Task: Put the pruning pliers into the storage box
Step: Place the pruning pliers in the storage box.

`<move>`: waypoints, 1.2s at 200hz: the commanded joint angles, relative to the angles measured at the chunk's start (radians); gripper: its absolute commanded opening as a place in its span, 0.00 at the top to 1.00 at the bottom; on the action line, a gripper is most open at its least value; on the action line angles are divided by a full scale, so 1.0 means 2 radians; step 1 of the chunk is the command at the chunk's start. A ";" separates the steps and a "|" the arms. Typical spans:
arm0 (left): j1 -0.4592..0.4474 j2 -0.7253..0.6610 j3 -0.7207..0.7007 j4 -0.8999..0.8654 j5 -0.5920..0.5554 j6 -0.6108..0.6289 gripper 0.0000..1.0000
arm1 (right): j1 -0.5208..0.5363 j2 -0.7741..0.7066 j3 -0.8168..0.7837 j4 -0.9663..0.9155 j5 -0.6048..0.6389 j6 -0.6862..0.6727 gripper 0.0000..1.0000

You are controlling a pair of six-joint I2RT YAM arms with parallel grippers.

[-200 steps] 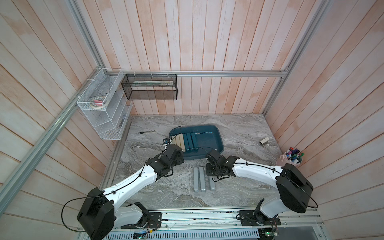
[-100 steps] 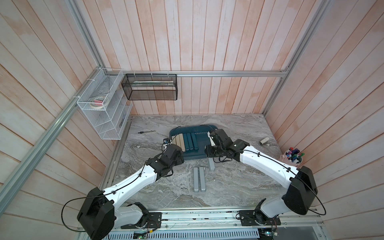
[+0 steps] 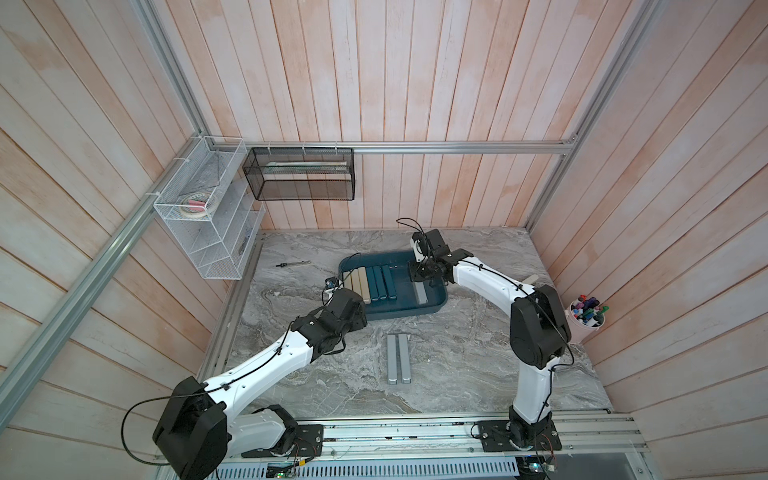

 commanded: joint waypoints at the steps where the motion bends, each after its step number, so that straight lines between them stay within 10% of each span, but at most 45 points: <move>1: 0.004 -0.003 0.000 -0.006 -0.011 -0.004 0.29 | -0.003 0.011 0.026 0.032 -0.022 0.001 0.75; 240: 0.032 -0.019 -0.022 -0.005 0.001 0.001 0.29 | 0.013 0.176 0.153 0.038 -0.050 0.041 0.74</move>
